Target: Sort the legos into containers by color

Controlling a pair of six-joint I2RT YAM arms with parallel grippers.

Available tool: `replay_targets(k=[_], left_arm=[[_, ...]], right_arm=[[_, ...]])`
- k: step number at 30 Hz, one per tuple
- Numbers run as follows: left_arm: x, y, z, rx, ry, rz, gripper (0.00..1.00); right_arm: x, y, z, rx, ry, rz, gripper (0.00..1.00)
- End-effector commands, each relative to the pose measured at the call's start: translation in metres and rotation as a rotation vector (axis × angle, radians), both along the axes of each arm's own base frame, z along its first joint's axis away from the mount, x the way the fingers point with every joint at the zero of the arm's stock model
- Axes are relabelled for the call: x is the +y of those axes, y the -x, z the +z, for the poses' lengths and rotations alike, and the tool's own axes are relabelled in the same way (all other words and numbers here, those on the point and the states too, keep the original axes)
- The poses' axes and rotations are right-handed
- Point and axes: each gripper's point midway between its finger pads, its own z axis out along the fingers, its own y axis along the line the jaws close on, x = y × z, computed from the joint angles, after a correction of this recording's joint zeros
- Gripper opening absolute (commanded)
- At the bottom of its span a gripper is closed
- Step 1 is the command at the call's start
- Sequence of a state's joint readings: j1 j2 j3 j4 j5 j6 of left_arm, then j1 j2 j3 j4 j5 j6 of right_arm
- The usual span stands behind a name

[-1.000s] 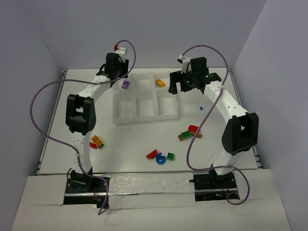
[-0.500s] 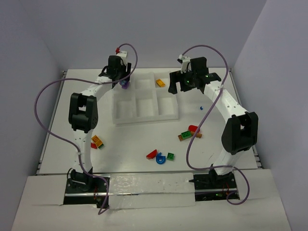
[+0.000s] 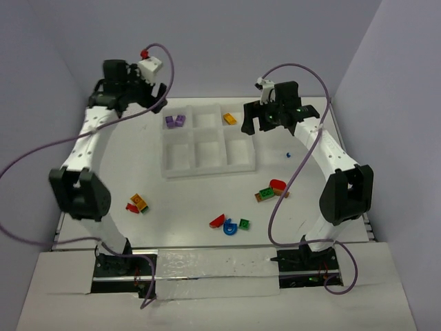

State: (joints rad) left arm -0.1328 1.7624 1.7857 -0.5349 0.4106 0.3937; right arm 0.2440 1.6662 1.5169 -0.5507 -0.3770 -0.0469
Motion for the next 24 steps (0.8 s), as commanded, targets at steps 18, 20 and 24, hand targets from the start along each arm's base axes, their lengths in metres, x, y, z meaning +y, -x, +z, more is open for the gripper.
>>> replay_targets(k=[18,20,24], left_arm=[[0.08,0.298,-0.196,0.176,-0.703,-1.11,0.84],[0.081,0.292,-0.204,0.163,-0.724,-1.12,0.85],[0.083,0.276,-0.214,0.138,-0.755,-1.112,0.85]], right_arm=[[0.009,0.03,-0.004,0.029,0.0,0.073,1.0],[0.01,0.03,-0.006,0.039,0.001,0.076,1.0],[0.011,0.029,-0.006,0.04,0.007,0.076,1.0]])
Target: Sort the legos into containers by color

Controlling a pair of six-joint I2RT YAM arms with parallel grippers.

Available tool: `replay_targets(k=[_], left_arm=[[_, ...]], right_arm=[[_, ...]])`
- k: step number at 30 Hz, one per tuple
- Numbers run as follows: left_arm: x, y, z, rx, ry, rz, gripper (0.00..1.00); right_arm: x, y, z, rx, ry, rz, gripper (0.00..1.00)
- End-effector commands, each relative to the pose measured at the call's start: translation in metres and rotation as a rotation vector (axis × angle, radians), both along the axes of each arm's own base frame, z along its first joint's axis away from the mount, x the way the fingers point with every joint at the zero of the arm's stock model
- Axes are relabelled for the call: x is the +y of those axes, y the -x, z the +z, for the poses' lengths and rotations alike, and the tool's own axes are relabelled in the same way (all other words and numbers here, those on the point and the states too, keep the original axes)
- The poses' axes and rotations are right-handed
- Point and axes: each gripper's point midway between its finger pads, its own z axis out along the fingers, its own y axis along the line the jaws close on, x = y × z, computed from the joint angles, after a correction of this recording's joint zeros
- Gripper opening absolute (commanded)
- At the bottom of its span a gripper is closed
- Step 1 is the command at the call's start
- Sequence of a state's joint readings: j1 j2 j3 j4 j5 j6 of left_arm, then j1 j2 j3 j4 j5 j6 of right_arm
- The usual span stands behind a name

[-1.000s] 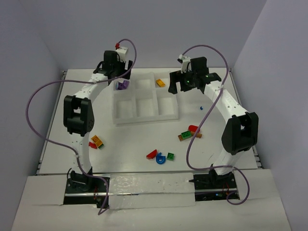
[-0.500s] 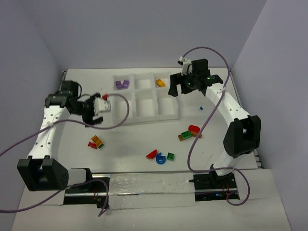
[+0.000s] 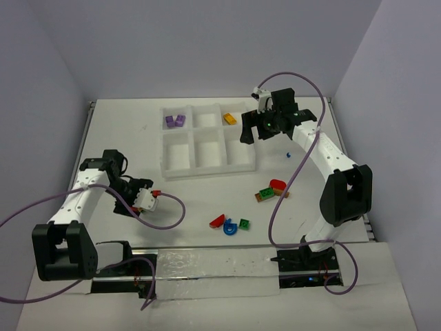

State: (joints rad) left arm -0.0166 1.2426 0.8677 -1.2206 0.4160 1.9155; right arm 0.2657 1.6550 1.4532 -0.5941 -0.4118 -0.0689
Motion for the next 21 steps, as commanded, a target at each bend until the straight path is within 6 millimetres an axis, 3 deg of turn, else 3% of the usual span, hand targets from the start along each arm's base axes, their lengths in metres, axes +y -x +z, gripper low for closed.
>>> replay_targets(k=[1,8,21], left_arm=[[0.001,-0.025,-0.008,-0.092,-0.004,-0.068,0.85],[0.003,-0.044,-0.02,-0.104,-0.023,-0.07,0.79],[0.008,-0.045,-0.037,-0.066,-0.059,-0.076,0.57]], right_arm=[[0.002,0.002,0.019,-0.046,-0.007,0.014,1.0],[0.003,0.003,0.014,-0.035,0.001,0.016,1.0],[0.004,0.002,0.012,-0.027,0.007,0.023,1.0]])
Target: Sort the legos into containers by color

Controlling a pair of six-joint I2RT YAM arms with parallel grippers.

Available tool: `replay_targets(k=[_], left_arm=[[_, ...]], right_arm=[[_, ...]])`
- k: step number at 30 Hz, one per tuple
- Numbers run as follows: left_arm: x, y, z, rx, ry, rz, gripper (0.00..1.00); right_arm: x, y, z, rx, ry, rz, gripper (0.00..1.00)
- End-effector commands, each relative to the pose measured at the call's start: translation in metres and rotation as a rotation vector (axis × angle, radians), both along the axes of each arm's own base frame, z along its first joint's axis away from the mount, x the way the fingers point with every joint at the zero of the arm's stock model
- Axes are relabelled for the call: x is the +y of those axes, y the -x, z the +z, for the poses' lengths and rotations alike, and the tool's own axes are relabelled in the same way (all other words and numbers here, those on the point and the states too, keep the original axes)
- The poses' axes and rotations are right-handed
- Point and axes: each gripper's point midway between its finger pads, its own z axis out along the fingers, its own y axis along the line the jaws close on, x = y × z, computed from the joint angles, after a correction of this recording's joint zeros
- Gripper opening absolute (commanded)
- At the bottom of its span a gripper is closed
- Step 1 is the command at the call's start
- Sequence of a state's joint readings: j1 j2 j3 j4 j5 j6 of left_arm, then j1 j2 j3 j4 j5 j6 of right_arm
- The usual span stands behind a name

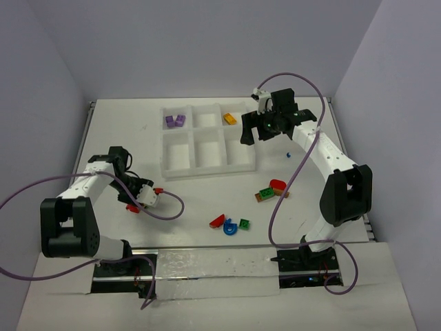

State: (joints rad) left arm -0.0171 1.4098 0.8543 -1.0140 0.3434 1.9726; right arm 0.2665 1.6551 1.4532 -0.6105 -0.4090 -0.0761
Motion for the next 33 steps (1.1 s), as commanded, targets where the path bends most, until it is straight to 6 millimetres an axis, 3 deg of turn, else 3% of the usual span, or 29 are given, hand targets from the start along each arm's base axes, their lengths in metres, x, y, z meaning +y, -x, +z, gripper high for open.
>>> replay_targets(k=[1,8,12,13,16,19,23,24,26,29,33], left_arm=[[-0.004,-0.003,-0.002,-0.014,0.014,-0.021,0.54],[-0.021,0.003,-0.001,0.012,0.047,-0.019,0.36],[-0.054,-0.012,0.036,0.081,0.225,0.177,0.0],[-0.058,-0.021,0.048,0.062,0.248,0.186,0.0],[-0.092,-0.016,0.09,0.249,0.443,0.329,0.0],[-0.125,-0.027,0.147,0.369,0.661,0.444,0.0],[-0.152,-0.039,0.212,0.541,0.88,0.611,0.0],[-0.155,-0.046,0.219,0.518,0.923,0.583,0.0],[-0.162,-0.041,0.245,0.623,0.994,0.669,0.0],[-0.169,-0.042,0.26,0.629,1.081,0.716,0.0],[-0.182,-0.025,0.281,0.658,1.135,0.689,0.0]], right_arm=[[0.005,-0.001,0.014,-0.037,-0.001,0.022,1.0],[0.011,0.003,0.023,-0.054,-0.018,0.052,1.0],[0.02,0.016,0.039,-0.089,-0.069,0.131,1.0],[0.022,0.019,0.045,-0.097,-0.084,0.147,1.0],[0.031,0.031,0.057,-0.12,-0.143,0.216,1.0],[0.047,0.05,0.076,-0.152,-0.226,0.312,1.0],[0.068,0.078,0.1,-0.211,-0.298,0.437,1.0],[0.074,0.085,0.105,-0.216,-0.314,0.467,1.0],[0.086,0.098,0.116,-0.237,-0.348,0.533,1.0],[0.107,0.112,0.127,-0.236,-0.373,0.597,1.0],[0.133,0.129,0.131,-0.21,-0.389,0.683,0.99]])
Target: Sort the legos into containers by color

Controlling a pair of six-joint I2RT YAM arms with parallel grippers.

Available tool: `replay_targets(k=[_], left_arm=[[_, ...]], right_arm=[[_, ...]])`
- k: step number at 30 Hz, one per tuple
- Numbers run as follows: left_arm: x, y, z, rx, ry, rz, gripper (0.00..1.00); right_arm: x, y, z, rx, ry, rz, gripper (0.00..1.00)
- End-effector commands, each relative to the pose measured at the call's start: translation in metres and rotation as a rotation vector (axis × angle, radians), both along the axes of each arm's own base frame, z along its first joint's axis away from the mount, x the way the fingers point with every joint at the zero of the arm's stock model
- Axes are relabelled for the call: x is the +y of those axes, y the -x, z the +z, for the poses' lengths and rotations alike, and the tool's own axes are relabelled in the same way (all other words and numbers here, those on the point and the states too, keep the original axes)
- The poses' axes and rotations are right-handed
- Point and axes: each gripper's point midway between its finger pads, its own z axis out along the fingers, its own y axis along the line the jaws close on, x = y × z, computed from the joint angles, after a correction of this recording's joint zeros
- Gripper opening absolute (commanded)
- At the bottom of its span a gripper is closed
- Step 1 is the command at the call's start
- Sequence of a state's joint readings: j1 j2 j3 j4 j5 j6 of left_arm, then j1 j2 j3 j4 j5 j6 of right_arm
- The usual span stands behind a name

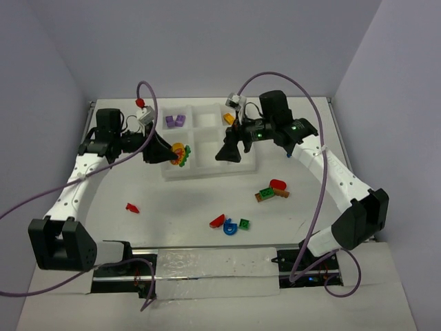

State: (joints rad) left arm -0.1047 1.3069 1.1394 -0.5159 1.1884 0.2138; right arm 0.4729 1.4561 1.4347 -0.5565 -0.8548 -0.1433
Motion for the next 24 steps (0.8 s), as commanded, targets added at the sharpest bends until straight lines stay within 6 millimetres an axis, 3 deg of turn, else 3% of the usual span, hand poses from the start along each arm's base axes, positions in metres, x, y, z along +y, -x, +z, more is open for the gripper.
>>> replay_targets(k=[1,11,24], left_arm=[[-0.023,0.017,0.064,0.005,0.168,-0.055,0.0],[-0.034,0.041,0.065,0.016,0.181,-0.133,0.0],[-0.042,0.048,0.063,0.009,0.177,-0.177,0.0]], right_arm=[[0.027,0.016,0.029,-0.047,-0.064,0.117,0.99],[0.06,0.049,0.038,0.038,-0.126,0.325,0.95],[0.074,0.056,0.043,0.084,-0.15,0.396,0.84]])
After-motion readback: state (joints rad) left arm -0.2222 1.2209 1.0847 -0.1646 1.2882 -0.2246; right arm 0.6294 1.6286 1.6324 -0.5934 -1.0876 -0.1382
